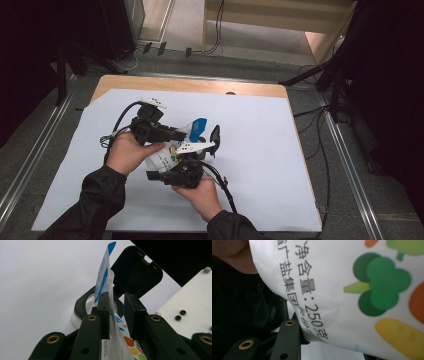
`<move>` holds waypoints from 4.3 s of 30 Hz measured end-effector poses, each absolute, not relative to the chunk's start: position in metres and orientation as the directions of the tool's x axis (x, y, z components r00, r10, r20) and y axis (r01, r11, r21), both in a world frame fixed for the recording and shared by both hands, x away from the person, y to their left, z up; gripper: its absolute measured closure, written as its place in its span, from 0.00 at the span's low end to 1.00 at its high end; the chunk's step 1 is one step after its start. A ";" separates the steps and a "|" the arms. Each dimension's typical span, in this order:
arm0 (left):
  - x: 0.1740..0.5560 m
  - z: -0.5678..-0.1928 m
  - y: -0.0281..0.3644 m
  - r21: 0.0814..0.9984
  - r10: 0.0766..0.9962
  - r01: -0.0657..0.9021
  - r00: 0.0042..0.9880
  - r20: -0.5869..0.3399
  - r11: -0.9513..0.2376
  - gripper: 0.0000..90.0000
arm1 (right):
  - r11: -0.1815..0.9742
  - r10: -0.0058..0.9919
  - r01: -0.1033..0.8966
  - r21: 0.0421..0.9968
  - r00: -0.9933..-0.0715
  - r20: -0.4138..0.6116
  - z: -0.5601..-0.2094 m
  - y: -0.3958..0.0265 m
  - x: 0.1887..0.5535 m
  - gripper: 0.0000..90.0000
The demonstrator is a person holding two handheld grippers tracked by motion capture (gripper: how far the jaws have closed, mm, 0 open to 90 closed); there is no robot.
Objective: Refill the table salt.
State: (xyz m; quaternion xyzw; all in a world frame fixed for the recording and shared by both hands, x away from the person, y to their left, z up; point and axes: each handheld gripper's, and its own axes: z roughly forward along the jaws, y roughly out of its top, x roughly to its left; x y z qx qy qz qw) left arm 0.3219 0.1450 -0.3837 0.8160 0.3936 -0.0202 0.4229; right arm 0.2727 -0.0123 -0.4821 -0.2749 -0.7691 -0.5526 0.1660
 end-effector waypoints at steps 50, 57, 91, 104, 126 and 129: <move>0.322 -0.384 0.145 0.670 0.635 0.672 0.674 -0.378 -0.314 0.88 | 0.217 0.235 0.647 0.731 -0.761 0.604 -0.483 -0.012 0.274 0.73; 0.322 -0.385 0.142 0.668 0.643 0.673 0.671 -0.370 -0.318 0.91 | 0.221 0.244 0.643 0.733 -0.764 0.597 -0.483 -0.012 0.274 0.73; 0.321 -0.383 0.142 0.666 0.650 0.673 0.669 -0.361 -0.322 0.89 | 0.219 0.255 0.630 0.745 -0.774 0.580 -0.483 -0.014 0.274 0.74; 0.318 -0.381 0.143 0.671 0.669 0.670 0.660 -0.342 -0.317 0.92 | 0.240 0.275 0.610 0.755 -0.789 0.550 -0.479 -0.010 0.274 0.72; 0.324 -0.384 0.136 0.659 0.663 0.675 0.664 -0.345 -0.333 0.92 | 0.217 0.269 0.638 0.739 -0.767 0.583 -0.483 -0.013 0.277 0.72; 0.325 -0.384 0.135 0.660 0.662 0.671 0.668 -0.340 -0.338 0.92 | 0.216 0.271 0.637 0.740 -0.767 0.581 -0.483 -0.013 0.277 0.72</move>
